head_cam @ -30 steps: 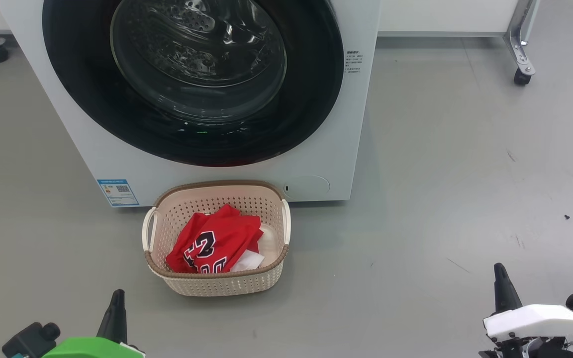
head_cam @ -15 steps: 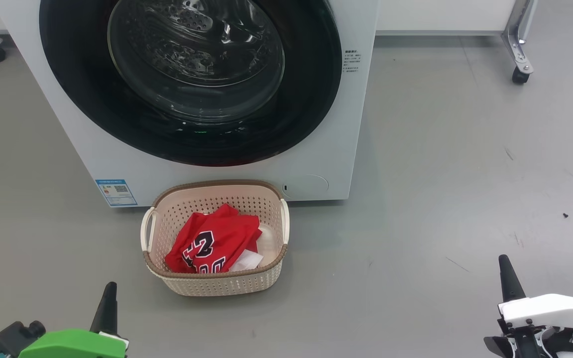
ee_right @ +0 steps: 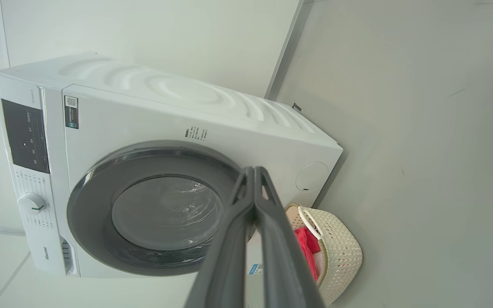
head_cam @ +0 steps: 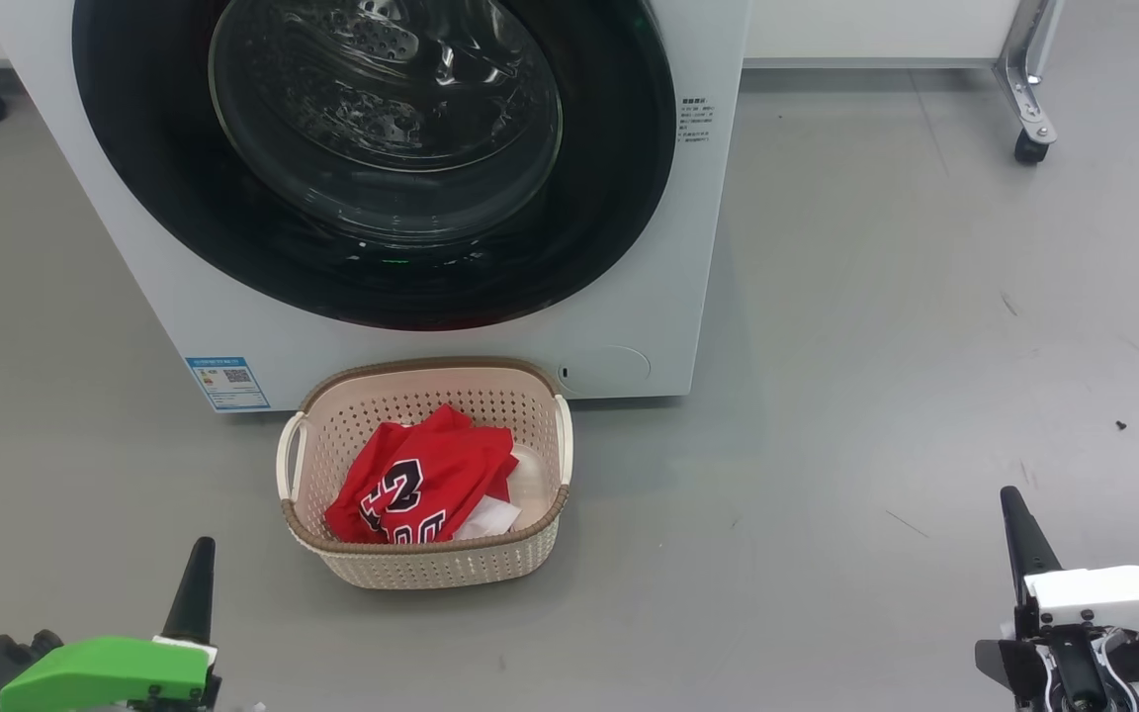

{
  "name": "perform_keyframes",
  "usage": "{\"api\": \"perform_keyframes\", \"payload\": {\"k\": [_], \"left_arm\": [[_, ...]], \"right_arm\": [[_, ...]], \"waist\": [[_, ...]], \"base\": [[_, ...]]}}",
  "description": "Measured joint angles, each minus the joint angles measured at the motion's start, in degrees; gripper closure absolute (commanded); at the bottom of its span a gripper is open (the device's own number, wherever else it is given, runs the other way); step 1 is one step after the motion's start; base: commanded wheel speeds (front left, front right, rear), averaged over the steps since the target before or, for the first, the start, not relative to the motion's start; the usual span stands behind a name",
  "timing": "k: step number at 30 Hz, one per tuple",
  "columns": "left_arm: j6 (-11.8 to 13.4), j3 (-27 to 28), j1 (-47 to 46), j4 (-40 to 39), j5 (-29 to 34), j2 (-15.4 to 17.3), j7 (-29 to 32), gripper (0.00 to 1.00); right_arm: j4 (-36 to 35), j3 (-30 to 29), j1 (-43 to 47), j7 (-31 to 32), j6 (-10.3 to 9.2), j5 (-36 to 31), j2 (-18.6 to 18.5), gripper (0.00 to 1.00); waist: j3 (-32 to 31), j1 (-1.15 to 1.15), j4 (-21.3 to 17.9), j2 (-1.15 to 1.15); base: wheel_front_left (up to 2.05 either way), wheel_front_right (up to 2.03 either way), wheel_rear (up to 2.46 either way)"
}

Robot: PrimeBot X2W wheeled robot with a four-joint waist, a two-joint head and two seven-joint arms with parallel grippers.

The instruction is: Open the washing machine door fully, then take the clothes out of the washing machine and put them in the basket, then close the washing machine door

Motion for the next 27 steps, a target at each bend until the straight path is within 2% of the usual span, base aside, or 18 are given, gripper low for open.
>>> {"api": "perform_keyframes", "payload": {"k": [17,27], "left_arm": [[-2.03,2.88,-2.36,1.53,-13.33,0.01,2.46,1.00],[-2.05,3.01,-2.72,1.85,-13.48,0.00,2.46,1.00]], "right_arm": [[1.10,-2.08,-2.63,3.00,1.02,12.99,-0.53,1.00],[1.32,-2.21,-3.05,3.01,1.03,13.39,-0.54,1.00]], "waist": [[0.12,0.00,-0.29,0.00],[0.11,0.00,-0.30,0.00]], "base": [[0.00,0.00,0.00],[0.00,0.00,0.00]]}}
